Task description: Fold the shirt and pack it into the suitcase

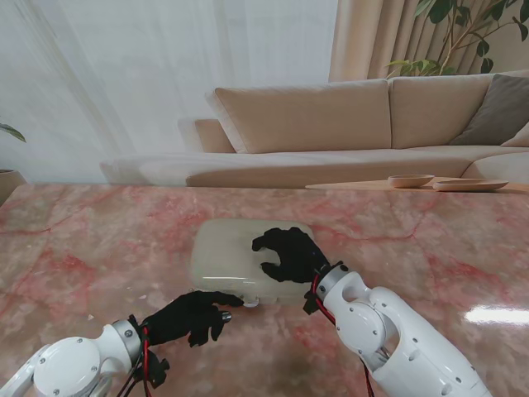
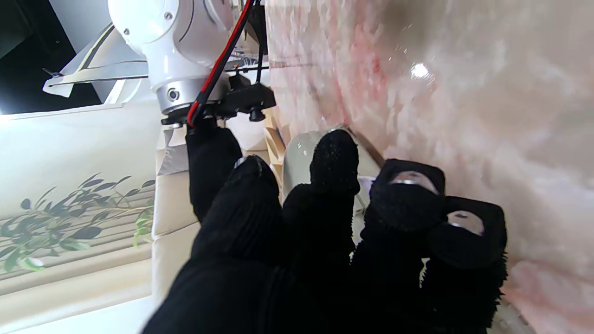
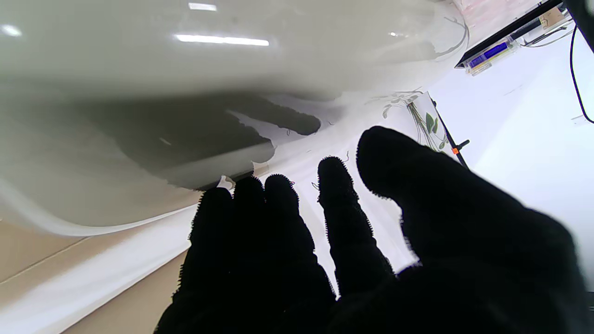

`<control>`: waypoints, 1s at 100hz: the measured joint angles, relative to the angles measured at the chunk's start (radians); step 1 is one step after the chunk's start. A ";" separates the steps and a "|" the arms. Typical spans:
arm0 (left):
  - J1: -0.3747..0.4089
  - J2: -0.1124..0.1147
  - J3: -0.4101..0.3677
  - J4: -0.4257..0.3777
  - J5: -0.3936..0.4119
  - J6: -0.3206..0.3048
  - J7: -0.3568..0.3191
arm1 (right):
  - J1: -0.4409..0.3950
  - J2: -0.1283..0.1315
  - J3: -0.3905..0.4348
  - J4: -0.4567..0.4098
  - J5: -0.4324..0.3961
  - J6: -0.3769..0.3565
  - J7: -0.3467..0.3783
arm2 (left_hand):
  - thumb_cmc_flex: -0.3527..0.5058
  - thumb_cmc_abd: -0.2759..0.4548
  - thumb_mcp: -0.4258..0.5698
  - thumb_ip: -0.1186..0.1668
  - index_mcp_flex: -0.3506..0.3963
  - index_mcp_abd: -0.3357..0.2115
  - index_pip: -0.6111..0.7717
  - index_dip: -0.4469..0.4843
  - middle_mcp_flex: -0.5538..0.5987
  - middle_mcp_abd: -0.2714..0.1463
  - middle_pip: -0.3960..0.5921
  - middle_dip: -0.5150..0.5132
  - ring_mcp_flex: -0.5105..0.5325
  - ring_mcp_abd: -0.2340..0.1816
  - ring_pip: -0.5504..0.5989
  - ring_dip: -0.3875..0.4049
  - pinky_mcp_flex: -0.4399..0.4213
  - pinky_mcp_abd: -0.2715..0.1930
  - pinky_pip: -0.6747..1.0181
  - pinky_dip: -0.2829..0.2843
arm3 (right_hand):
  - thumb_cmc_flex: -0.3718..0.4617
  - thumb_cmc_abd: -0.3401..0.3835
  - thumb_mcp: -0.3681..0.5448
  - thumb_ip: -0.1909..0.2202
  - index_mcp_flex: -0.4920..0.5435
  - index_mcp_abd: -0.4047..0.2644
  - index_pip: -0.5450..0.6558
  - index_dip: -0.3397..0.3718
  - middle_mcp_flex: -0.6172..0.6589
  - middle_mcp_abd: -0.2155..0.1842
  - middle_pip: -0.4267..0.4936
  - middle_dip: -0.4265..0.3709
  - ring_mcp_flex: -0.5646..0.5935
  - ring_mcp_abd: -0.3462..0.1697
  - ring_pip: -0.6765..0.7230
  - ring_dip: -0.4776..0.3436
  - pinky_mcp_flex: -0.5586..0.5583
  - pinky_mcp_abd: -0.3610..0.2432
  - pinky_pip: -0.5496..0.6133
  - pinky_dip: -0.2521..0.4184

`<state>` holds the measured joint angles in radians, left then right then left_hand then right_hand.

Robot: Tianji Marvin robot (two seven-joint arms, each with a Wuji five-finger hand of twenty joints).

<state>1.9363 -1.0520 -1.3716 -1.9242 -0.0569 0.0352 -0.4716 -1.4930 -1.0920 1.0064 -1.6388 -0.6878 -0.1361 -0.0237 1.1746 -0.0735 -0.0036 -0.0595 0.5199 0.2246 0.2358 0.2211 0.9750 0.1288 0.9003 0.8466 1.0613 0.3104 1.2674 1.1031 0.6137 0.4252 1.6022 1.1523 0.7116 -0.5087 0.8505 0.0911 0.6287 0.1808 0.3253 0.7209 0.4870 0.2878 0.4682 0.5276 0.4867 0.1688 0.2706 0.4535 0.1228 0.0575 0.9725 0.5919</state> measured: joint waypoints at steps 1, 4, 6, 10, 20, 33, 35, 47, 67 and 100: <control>0.000 0.000 0.000 0.001 0.000 0.002 -0.004 | 0.000 0.000 0.000 0.000 0.000 0.000 0.000 | 0.000 0.000 0.000 0.000 0.000 0.010 0.000 -0.001 0.000 -0.001 0.002 0.001 0.000 0.000 0.001 0.000 0.004 0.000 0.003 0.000 | 0.000 0.000 0.000 0.000 0.000 0.000 0.000 0.000 0.000 0.000 0.000 0.000 0.000 0.000 0.000 0.000 0.000 0.000 0.000 0.000; -0.001 0.002 0.001 0.004 0.000 0.008 -0.013 | 0.000 0.000 0.000 0.000 0.001 0.000 0.001 | 0.001 0.000 0.000 0.000 0.000 0.031 0.000 -0.003 0.000 -0.003 0.010 0.003 0.000 -0.004 0.010 0.000 0.008 0.000 0.007 0.000 | 0.000 0.000 0.000 0.000 0.000 0.000 0.000 0.000 0.000 0.000 0.000 0.000 0.000 0.000 -0.001 0.000 0.000 -0.001 -0.001 0.000; -0.001 0.003 0.002 0.005 0.000 0.013 -0.018 | 0.000 0.000 0.000 0.000 0.002 0.000 0.001 | 0.001 0.000 0.000 0.000 0.000 0.046 0.000 -0.010 0.000 -0.007 0.016 0.003 0.000 -0.005 0.014 0.000 0.010 0.000 0.012 0.000 | 0.000 0.000 0.000 0.000 0.000 0.000 0.000 0.000 0.000 0.000 0.000 0.000 0.000 0.000 -0.001 0.000 0.000 -0.001 -0.001 0.000; -0.001 0.005 0.004 0.006 0.002 0.026 -0.026 | 0.000 0.000 0.000 0.000 0.002 0.000 0.001 | 0.001 0.000 0.000 0.000 0.000 0.066 0.000 -0.015 0.000 -0.010 0.028 0.004 0.008 -0.009 0.019 0.000 0.020 0.000 0.018 0.000 | 0.000 0.000 0.000 0.000 0.000 0.000 0.000 0.000 0.000 0.000 0.000 0.000 0.000 -0.001 -0.001 0.000 0.000 -0.001 -0.001 0.000; -0.004 0.009 0.012 0.012 0.007 0.056 -0.030 | 0.001 0.000 0.000 0.001 0.003 0.000 0.001 | 0.000 0.000 0.000 0.000 -0.004 0.083 -0.015 -0.028 0.000 -0.028 0.079 0.026 0.030 -0.036 0.066 0.000 0.054 -0.005 0.043 0.000 | 0.000 0.000 0.000 0.000 0.000 0.000 0.008 0.000 0.000 0.000 0.000 0.000 0.000 -0.001 -0.001 0.000 0.000 -0.002 -0.001 0.000; -0.017 0.010 0.030 0.032 0.014 0.079 -0.029 | 0.001 0.000 -0.001 0.001 0.006 0.000 0.001 | -0.002 0.000 0.000 0.000 -0.031 0.105 -0.028 -0.042 0.000 -0.059 0.153 0.059 0.053 -0.072 0.121 -0.012 0.105 -0.025 0.083 -0.013 | 0.000 0.000 0.000 0.000 0.000 0.000 0.012 0.000 0.000 -0.001 0.000 0.000 0.000 -0.002 -0.001 0.000 0.000 -0.003 -0.001 0.000; -0.019 0.010 0.032 0.036 0.014 0.085 -0.028 | 0.001 0.000 -0.001 0.001 0.006 0.000 0.001 | -0.002 0.000 0.000 0.000 -0.031 0.106 -0.028 -0.042 0.000 -0.060 0.163 0.062 0.067 -0.074 0.129 -0.014 0.110 -0.027 0.085 -0.014 | 0.000 0.000 0.000 0.000 0.000 0.000 0.012 0.000 0.000 -0.001 0.000 0.000 0.000 -0.002 -0.001 0.000 0.000 -0.003 -0.001 0.000; -0.033 0.010 0.051 0.053 0.018 0.119 -0.016 | 0.001 0.000 -0.001 0.001 0.007 0.002 0.002 | -0.002 0.000 0.000 0.000 -0.078 0.124 -0.045 -0.045 0.000 -0.061 0.178 0.070 0.074 -0.087 0.146 -0.017 0.131 -0.030 0.110 -0.024 | 0.000 0.000 0.000 0.000 0.000 0.000 0.012 0.000 0.000 -0.001 0.000 0.000 0.000 -0.003 -0.001 0.000 0.000 -0.005 -0.001 0.000; -0.059 0.007 0.076 0.096 -0.005 0.143 -0.010 | 0.004 0.000 -0.004 0.000 0.007 0.005 0.005 | 0.002 0.000 0.000 0.000 -0.113 0.136 -0.088 -0.057 0.000 -0.080 0.178 0.080 0.074 -0.096 0.148 -0.018 0.140 -0.036 0.116 -0.034 | 0.000 0.000 0.000 0.000 0.000 0.000 0.012 0.000 -0.001 -0.001 0.000 0.000 0.000 -0.004 -0.001 0.000 0.000 -0.005 -0.001 0.000; -0.096 -0.007 0.111 0.165 -0.049 0.158 0.015 | 0.008 0.001 -0.008 0.001 0.011 0.006 0.008 | 0.028 0.000 0.000 0.000 -0.146 0.132 -0.101 -0.078 0.000 -0.084 0.188 0.085 0.074 -0.096 0.159 -0.018 0.140 -0.038 0.116 -0.035 | 0.000 0.000 0.000 0.000 0.000 0.000 0.012 0.000 -0.001 -0.001 0.000 0.000 -0.001 -0.004 -0.001 0.000 0.000 -0.005 -0.002 0.000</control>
<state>1.8400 -1.0587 -1.2606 -1.7594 -0.1062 0.1934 -0.4570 -1.4850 -1.0912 0.9984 -1.6382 -0.6766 -0.1298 -0.0154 1.2023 -0.0732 -0.0031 -0.0592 0.3739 0.3564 0.1350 0.1431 0.9750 0.0449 1.0886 0.9314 1.1354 0.2143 1.4261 1.0853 0.7536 0.3869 1.7179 1.1176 0.7116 -0.5087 0.8505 0.0911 0.6287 0.1807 0.3374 0.7209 0.4857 0.2863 0.4682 0.5276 0.4854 0.1646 0.2696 0.4534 0.1225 0.0520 0.9705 0.5919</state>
